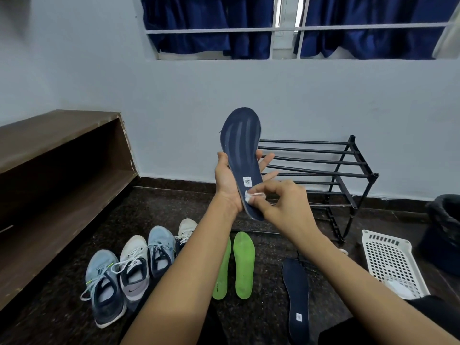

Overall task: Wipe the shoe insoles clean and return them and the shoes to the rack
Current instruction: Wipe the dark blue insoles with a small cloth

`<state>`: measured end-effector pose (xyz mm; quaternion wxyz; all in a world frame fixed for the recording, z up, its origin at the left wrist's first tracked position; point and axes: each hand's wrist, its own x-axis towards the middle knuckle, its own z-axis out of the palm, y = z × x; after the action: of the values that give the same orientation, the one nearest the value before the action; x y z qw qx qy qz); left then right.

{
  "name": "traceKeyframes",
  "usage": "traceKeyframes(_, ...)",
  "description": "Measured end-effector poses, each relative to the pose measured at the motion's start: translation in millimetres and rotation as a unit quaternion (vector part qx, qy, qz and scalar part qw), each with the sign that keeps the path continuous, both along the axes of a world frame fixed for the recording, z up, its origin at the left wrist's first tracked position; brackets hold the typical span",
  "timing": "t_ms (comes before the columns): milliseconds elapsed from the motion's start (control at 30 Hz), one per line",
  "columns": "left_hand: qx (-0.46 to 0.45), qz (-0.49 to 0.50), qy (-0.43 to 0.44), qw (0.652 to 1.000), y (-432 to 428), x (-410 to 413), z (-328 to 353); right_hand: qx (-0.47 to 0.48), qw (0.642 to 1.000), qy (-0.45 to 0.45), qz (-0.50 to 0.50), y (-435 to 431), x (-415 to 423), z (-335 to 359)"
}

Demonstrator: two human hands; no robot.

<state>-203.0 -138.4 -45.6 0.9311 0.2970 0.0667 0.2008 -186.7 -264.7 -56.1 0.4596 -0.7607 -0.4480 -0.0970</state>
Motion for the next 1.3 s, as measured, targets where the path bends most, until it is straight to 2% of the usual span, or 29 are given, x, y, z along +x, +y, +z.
traceKeyframes(133, 0.004, 0.000, 0.006, 1.000, -1.6, -2.0, 1.7, 0.008, 1.000, -0.016, -0.004, -1.8, -2.4, -3.0)
traceKeyframes(267, 0.026, -0.007, 0.042, 0.999, -14.1, -2.4, 0.8, -0.015, 0.985, -0.143, -0.097, -0.7, 8.4, -5.9)
traceKeyframes(367, 0.049, -0.022, 0.079, 0.995, -33.1, -2.0, -2.0, -0.034, 0.965, -0.188, -0.177, -1.1, 21.6, -0.1)
traceKeyframes(500, 0.049, -0.058, 0.101, 0.992, -46.9, -1.0, -3.7, -0.032, 0.971, -0.130, -0.197, -3.4, 34.7, 3.0)
traceKeyframes(667, 0.065, -0.015, 0.115, 0.991, -34.0, -0.5, -5.3, -0.037, 0.994, -0.053, -0.090, 1.1, 22.6, 0.9)
traceKeyframes(800, 0.037, -0.007, 0.094, 0.995, -22.8, -1.0, -3.0, -0.030, 0.999, -0.013, -0.041, 3.6, 14.5, -5.7)
traceKeyframes(1033, 0.050, -0.026, 0.136, 0.989, -37.2, -1.6, -8.2, -0.042, 0.984, -0.098, -0.139, -0.7, 20.4, -2.5)
traceKeyframes(1167, 0.044, -0.051, 0.156, 0.985, -50.9, -1.1, -8.7, -0.025, 0.984, -0.057, -0.165, -2.7, 30.6, 0.2)
traceKeyframes(1300, 0.051, -0.045, 0.163, 0.984, -44.6, -1.1, -8.2, -0.022, 0.990, -0.030, -0.135, -0.6, 24.4, -0.5)
